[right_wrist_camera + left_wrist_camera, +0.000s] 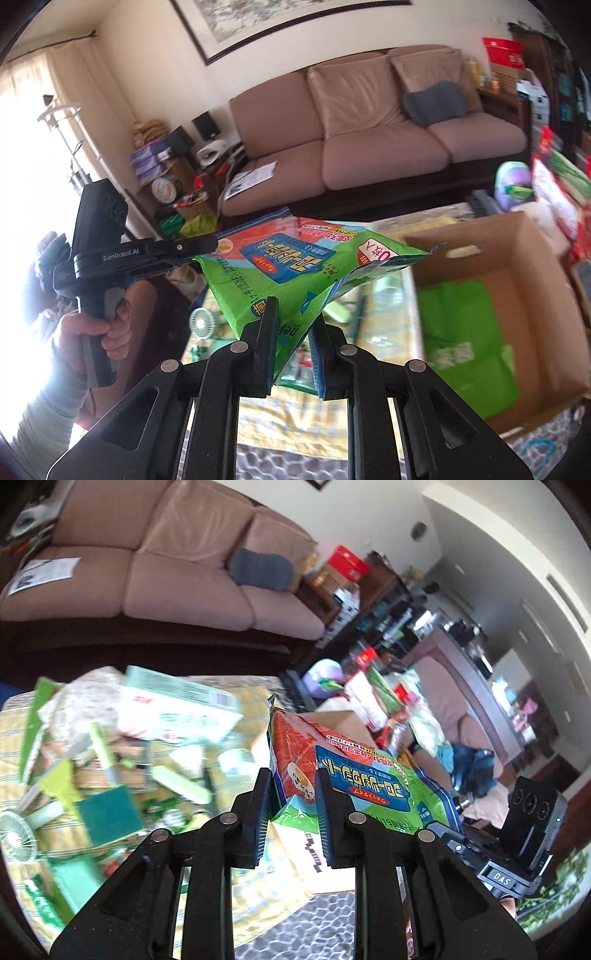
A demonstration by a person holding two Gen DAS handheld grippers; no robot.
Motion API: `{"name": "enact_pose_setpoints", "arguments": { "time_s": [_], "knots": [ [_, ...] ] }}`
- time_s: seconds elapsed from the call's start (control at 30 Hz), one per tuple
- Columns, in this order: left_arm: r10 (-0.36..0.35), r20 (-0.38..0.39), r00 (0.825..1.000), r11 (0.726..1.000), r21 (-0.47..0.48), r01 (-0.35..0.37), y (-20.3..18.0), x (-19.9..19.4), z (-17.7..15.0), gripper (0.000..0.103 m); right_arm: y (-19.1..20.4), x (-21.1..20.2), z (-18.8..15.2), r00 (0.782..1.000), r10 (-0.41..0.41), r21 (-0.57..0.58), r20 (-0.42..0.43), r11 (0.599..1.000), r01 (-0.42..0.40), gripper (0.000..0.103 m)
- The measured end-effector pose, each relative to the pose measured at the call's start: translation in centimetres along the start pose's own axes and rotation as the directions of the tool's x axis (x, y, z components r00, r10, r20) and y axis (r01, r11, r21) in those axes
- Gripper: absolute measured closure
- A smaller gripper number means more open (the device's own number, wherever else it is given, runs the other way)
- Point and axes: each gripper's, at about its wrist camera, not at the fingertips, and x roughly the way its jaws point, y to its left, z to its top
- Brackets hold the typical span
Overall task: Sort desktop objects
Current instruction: 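Carry the wet wipes pack over the cardboard box and open the left gripper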
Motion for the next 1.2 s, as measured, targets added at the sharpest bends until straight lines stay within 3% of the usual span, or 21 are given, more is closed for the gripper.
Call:
{"name": "enact_pose_setpoints", "arguments": {
  "time_s": [0.23,0.4,0.6,0.7,0.8,0.93,1.07,1.2],
  "knots": [
    [-0.027,-0.105,0.994,0.999,0.019,0.029,-7.4,10.9,-0.7,0.083,-10.4,-4.4,-1.6,0.995,-0.099,0.1,0.004,0.99,0.099,0.086],
    [0.001,-0.166,0.986,1.0,0.026,0.003,-9.6,17.8,-1.2,0.083,-15.9,-5.0,-3.6,0.992,-0.122,0.142,-0.025,0.982,0.124,0.086],
    [0.066,-0.221,0.973,0.995,0.084,-0.049,-11.2,23.6,-1.5,0.083,-19.7,-3.7,-6.5,0.989,-0.119,0.165,-0.093,0.977,0.133,0.086],
    [0.159,-0.243,0.957,0.981,0.152,-0.124,-11.1,24.8,-2.1,0.083,-19.9,-2.4,-7.7,0.982,-0.116,0.159,-0.146,0.977,0.14,0.086],
    [0.275,-0.244,0.93,0.943,0.259,-0.211,-11.9,25.6,-3.1,0.082,-19.8,-0.7,-8.5,0.971,-0.112,0.142,-0.211,0.979,0.144,0.086],
    [0.355,-0.242,0.903,0.903,0.337,-0.265,-13.6,26.2,-3.5,0.075,-18.2,0.8,-9.0,0.951,-0.111,0.104,-0.289,0.984,0.146,0.08],
    [0.314,-0.224,0.923,0.911,0.343,-0.227,-15.5,25.0,-3.4,0.073,-16.5,0.2,-8.4,0.948,-0.092,0.084,-0.305,0.989,0.123,0.063],
    [0.296,-0.212,0.931,0.911,0.356,-0.208,-16.7,23.2,-3.6,0.072,-15.3,-1.5,-7.3,0.947,-0.147,0.031,-0.285,0.986,0.162,0.055]
  ]
}}
